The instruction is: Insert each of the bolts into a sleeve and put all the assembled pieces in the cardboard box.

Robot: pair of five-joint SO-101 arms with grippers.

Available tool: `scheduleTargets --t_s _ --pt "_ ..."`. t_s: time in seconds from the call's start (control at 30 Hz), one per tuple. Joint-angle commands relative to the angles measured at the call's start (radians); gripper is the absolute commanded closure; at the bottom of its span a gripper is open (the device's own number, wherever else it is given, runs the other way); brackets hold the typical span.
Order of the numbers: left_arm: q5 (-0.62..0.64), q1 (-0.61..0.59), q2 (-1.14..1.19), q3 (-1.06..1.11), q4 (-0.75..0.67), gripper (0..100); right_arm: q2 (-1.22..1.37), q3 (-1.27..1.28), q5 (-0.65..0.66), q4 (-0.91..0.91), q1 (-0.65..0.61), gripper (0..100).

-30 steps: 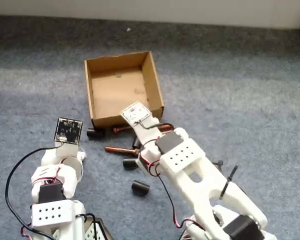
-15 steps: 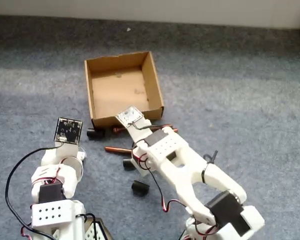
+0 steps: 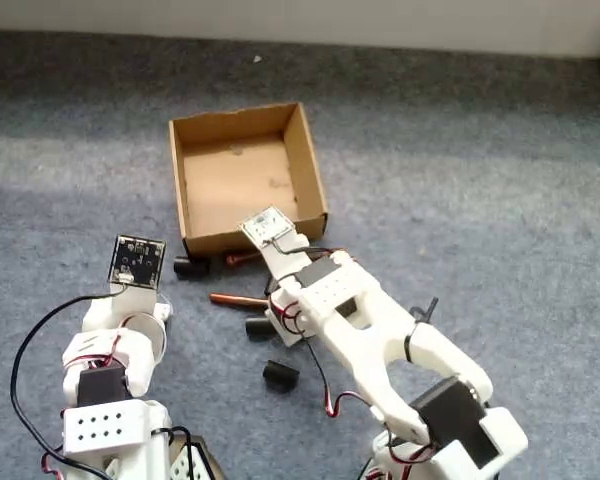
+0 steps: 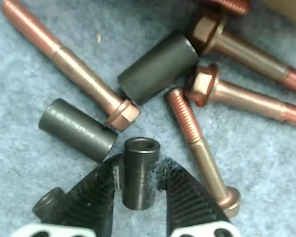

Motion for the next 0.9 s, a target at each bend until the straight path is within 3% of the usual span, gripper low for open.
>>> scheduleTargets --t_s 0.0,0.23,0.4,0.6,0.87 --pt "-0.006 -0.015 -0.007 -0.025 0.012 85 -0.185 0.035 -0.005 0.005 0.050 99.4" --pt "-0.173 -0.012 0.002 -0.211 0.146 85 -0.501 0.180 -0.012 -0.025 0.209 99.4" --pt "-0.226 0.019 0.031 -0.423 0.272 85 -0.561 0.269 -0.064 -0.136 0.288 99.4" --pt "-0.328 0.147 0.354 -0.687 0.405 85 -0.556 0.289 -0.155 -0.216 0.367 99.4" --pt "-0.451 0.321 0.763 -0.868 0.373 85 -0.556 0.289 -0.204 -0.274 0.503 99.4"
